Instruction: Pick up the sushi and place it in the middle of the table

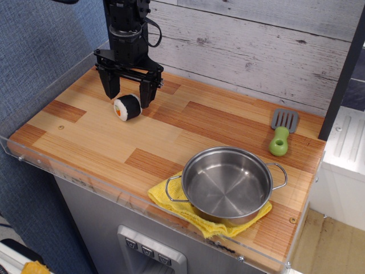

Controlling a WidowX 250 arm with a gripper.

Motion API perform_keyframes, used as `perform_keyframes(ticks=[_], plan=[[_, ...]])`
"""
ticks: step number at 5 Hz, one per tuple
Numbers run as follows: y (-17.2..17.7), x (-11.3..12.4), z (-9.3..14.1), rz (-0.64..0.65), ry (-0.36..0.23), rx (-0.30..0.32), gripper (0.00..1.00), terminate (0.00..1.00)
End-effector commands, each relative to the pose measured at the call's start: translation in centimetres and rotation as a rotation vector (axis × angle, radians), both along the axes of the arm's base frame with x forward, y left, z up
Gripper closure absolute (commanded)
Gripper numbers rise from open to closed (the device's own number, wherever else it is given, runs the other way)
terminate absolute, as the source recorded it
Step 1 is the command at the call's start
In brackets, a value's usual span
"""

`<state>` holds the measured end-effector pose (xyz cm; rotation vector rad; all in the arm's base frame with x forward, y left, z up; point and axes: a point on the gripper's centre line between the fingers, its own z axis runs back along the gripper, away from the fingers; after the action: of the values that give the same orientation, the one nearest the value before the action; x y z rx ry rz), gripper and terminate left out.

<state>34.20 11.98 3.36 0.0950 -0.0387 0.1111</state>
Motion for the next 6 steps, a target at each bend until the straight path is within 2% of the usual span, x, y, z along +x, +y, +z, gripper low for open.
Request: perform_keyframes(ticks=[1,2,3,4,5,6], plan=[[0.0,0.0,0.0,0.0,0.0,0.0,0.0,0.0],[-1.6,-0.3,0.0,-0.007,-0.01,-0.037,0.0,0.0],[-3.6,-0.6,0.2,-0.046,-0.018,-0.05,0.0,0.0],[-5.1,-1.5,1.7,-0.05,-0.044,-0.055,0.0,0.0],[-4.0,-2.1,2.5,-0.002,-0.061,-0.073,0.0,0.0],[-3.5,-2.9,3.2,0.003,-0.084,-0.063,0.0,0.0]])
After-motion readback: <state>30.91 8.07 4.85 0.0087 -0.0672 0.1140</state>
